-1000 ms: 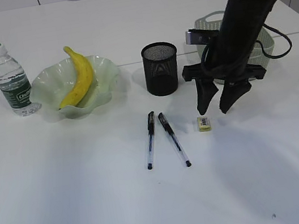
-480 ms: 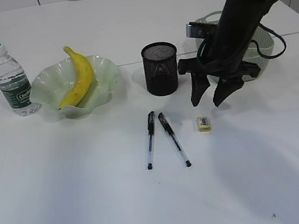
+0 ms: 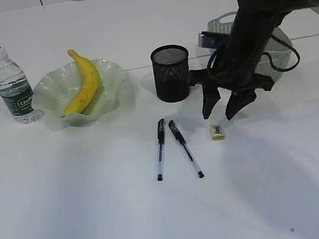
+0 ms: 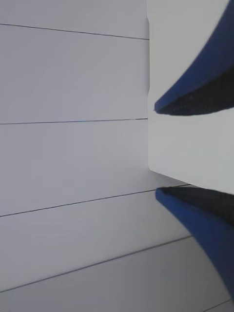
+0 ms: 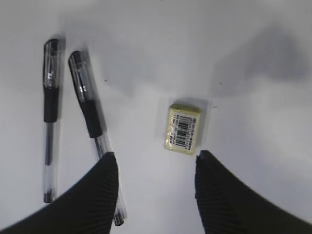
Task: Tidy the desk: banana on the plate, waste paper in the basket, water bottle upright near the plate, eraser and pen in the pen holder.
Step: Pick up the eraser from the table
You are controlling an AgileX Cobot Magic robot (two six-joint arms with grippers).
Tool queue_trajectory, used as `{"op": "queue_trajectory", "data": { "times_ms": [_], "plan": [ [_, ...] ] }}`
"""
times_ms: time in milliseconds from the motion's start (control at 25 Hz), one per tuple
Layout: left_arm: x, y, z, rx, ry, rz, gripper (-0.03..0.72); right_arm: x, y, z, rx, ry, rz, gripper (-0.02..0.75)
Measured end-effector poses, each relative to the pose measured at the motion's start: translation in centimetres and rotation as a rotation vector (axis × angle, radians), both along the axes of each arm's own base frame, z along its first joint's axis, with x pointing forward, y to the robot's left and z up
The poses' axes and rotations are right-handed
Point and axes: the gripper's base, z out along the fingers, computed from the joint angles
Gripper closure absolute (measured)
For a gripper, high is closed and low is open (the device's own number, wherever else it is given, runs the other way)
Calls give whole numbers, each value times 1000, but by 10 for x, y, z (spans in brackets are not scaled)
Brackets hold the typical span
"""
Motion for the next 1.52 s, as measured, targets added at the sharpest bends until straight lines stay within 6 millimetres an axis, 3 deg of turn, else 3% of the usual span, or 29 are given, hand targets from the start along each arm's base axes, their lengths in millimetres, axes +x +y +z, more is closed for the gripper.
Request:
{"op": "queue_trajectory", "data": {
  "times_ms": [240, 760, 1200, 1520],
  "plan": [
    [0, 0, 0, 4, 1, 5, 351, -2, 9, -24, -21, 65, 22, 353],
    [0, 1, 0, 8, 2, 9, 350, 1, 3, -26, -113, 36, 30, 353],
    [0, 1, -1, 8, 8, 10, 351, -1, 19, -26, -132, -3, 70, 353],
    [0, 1, -2, 11, 21, 15, 350, -1, 17, -26, -175, -17, 91, 353]
  ]
}}
